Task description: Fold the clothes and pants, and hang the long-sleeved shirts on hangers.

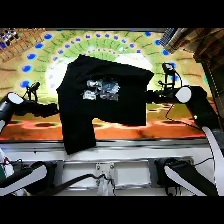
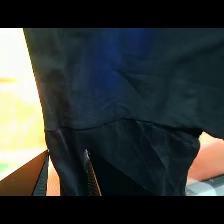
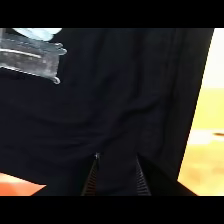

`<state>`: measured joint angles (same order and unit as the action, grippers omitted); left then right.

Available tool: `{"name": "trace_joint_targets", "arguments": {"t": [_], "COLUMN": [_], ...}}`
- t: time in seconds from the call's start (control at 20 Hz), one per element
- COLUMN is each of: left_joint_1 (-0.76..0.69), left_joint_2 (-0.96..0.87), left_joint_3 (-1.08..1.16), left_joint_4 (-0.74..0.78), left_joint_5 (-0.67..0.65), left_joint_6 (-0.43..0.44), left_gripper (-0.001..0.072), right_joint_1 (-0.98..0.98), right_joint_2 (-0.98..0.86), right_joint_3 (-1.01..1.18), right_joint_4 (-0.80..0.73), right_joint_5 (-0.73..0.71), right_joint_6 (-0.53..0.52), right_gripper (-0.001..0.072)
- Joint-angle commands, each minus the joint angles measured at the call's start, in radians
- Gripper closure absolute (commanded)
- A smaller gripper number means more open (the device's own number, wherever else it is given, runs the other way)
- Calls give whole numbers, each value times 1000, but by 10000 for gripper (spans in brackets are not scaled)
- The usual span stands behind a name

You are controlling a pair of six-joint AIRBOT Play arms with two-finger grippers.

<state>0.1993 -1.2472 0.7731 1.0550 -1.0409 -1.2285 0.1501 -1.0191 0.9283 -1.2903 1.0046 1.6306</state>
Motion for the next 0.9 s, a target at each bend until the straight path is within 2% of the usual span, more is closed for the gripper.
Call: {"name": "trace_joint_targets", "arguments": {"t": [0.0,0.35,0.45,0.55,0.6,0.7,0.8,0.85], "left_joint_1": [0,0,-1,-11,-17,-18,-6,3], "left_joint_2": [-34,-112,-126,-129,-129,-126,-104,-82], "left_joint_3": [-15,-15,-15,-14,-13,-13,-13,-13], "left_joint_4": [-10,-24,-98,-196,-220,-225,-206,-191], "left_joint_5": [17,43,53,63,67,53,24,14], "left_joint_6": [14,14,44,105,111,111,113,115], "left_gripper": [475,478,499,669,699,700,701,701], "right_joint_1": [1,1,1,1,1,-1,-31,-72], "right_joint_2": [68,90,90,90,90,97,128,143], "right_joint_3": [-16,-16,-16,-16,-16,-21,-68,-111], "right_joint_4": [13,26,26,26,21,-98,-257,-277], "right_joint_5": [4,21,21,23,30,61,80,90], "right_joint_6": [8,8,8,8,8,29,134,156], "right_gripper": [431,431,431,431,431,432,432,432]}}
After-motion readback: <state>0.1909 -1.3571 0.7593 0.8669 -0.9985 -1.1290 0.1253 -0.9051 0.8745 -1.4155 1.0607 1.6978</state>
